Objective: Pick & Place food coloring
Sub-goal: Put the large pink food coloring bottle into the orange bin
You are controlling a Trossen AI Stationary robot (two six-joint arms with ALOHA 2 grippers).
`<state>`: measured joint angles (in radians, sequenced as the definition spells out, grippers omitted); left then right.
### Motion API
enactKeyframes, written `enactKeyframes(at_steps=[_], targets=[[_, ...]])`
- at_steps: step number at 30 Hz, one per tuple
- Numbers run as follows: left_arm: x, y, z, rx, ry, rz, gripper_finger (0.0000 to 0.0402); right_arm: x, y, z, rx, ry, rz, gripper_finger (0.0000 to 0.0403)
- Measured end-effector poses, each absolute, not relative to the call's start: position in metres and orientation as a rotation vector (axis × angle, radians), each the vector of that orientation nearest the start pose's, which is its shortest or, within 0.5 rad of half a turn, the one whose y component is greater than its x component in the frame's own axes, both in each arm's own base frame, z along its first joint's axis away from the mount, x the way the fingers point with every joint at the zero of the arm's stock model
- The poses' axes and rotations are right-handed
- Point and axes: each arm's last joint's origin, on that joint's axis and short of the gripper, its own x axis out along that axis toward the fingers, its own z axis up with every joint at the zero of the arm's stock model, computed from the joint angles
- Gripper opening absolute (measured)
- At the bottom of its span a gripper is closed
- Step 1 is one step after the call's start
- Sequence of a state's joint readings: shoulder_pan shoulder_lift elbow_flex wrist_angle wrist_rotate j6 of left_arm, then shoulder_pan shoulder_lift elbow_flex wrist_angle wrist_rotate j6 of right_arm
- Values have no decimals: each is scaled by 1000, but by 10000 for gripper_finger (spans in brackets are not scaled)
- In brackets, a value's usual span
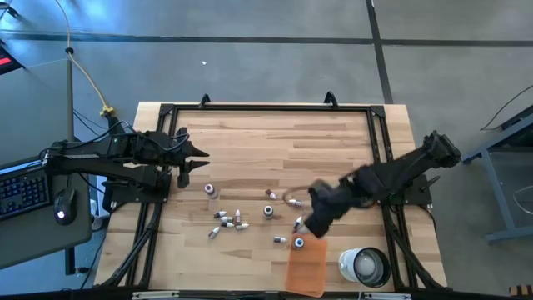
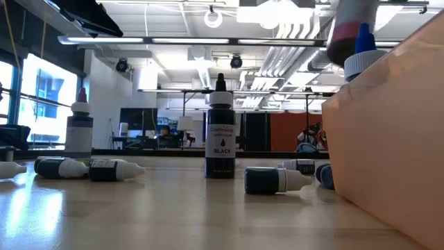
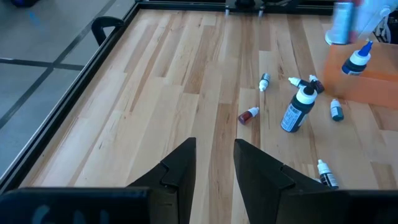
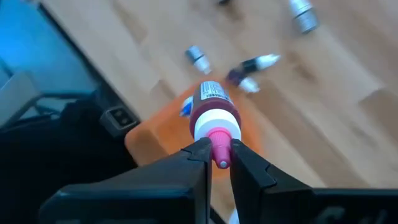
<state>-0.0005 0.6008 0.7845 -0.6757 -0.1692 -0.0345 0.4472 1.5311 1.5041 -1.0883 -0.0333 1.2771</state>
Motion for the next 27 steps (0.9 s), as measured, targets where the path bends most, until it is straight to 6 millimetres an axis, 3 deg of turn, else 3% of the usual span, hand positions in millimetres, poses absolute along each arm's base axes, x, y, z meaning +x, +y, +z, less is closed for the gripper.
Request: enactKeyframes(at_steps=[5,8,14,21,27], targets=[[117,5,311,8,488,174,108,260,164,317,833,1192,-245,31],[117,5,311,8,488,174,108,253,173,306,829,1226,-275,31],[117,5,311,8,488,174,108,247,175,290,809,1247,-324,31],[117,5,311,8,488,174,108,240,170,254,765,1316,-374,31],[117,5,311,8,488,174,108,242,167,235,819,1351,-327,45]])
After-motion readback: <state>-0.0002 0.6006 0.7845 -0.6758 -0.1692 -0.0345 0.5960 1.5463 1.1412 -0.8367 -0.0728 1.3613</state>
